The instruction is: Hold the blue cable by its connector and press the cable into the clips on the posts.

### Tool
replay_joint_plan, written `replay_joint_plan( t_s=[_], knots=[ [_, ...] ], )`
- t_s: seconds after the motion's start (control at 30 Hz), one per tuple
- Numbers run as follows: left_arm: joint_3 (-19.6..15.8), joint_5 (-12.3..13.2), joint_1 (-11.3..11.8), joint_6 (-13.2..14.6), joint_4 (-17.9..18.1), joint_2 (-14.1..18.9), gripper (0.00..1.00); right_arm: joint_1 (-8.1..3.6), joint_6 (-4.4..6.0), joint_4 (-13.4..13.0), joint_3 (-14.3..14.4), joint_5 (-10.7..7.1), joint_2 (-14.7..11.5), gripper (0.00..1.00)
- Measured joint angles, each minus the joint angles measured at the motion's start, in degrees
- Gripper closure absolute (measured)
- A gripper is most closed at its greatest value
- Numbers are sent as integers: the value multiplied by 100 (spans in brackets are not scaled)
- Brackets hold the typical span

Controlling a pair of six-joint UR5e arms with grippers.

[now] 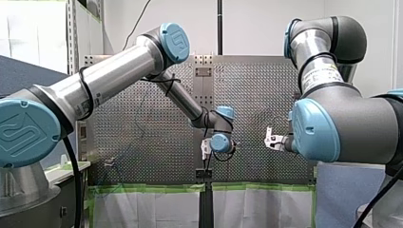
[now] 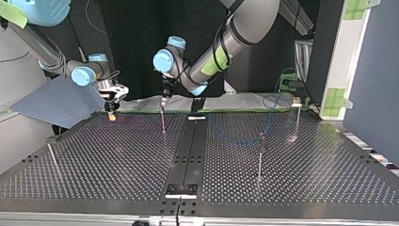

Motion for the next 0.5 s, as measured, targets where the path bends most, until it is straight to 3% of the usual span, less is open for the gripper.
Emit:
replay_joint_plan(
  t_s=[0.33, 0.5],
  knots=[
    [-1, -7, 2, -65, -184, -1, 0, 0, 12, -12, -2, -6, 0, 100],
    [-1, -169, -11, -53, -374, 5, 0, 0, 4, -1, -1, -8, 0, 100]
  ],
)
